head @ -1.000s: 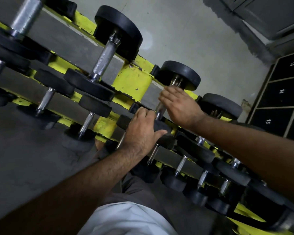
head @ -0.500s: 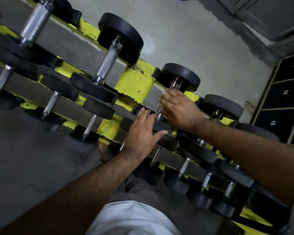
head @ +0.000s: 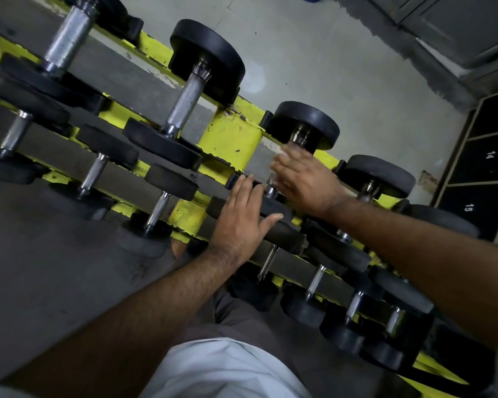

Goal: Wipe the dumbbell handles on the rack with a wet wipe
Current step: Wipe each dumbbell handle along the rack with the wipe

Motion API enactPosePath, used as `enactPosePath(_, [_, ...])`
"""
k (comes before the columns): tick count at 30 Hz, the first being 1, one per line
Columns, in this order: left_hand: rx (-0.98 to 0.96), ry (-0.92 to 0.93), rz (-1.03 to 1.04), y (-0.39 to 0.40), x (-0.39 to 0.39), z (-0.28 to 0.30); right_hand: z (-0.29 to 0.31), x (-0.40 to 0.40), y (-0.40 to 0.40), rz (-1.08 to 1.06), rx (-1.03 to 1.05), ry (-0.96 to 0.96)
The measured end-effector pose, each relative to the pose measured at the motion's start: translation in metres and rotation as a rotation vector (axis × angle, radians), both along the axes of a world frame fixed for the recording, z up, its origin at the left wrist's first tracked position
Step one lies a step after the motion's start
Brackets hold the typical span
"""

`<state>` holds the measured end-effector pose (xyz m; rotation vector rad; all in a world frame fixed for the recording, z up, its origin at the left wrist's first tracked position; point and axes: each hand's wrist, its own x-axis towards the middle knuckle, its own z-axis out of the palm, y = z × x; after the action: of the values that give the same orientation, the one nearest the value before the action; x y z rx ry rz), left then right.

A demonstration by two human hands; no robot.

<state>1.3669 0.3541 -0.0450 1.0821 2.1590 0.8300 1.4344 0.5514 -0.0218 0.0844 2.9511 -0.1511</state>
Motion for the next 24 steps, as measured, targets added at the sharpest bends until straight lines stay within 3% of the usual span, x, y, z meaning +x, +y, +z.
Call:
enactPosePath(3, [-0.020, 0.039, -0.021, 0.000, -0.001, -0.003, 0.004, -0.001, 0.000, 0.166, -0.094, -0.040])
enactPosePath(7, [-0.025, 0.064, -0.036, -0.002, -0.003, -0.005, 0.014, -0.015, 0.020, 0.020, -0.036, -0.050])
enactPosePath(11, [-0.066, 0.097, -0.072, -0.002, -0.002, -0.002, 0.021, -0.014, -0.008, 0.127, -0.088, -0.153])
enactPosePath(13, [-0.088, 0.094, -0.080, -0.002, -0.004, -0.004, 0.029, -0.023, -0.012, 0.064, -0.108, -0.111])
enactPosePath(18, [-0.115, 0.118, -0.144, -0.008, -0.019, 0.003, 0.042, -0.019, -0.026, -0.419, -0.237, 0.007])
enactPosePath(24, [-0.122, 0.108, -0.235, -0.011, -0.039, 0.006, 0.039, -0.009, -0.041, -1.133, -0.909, 0.093])
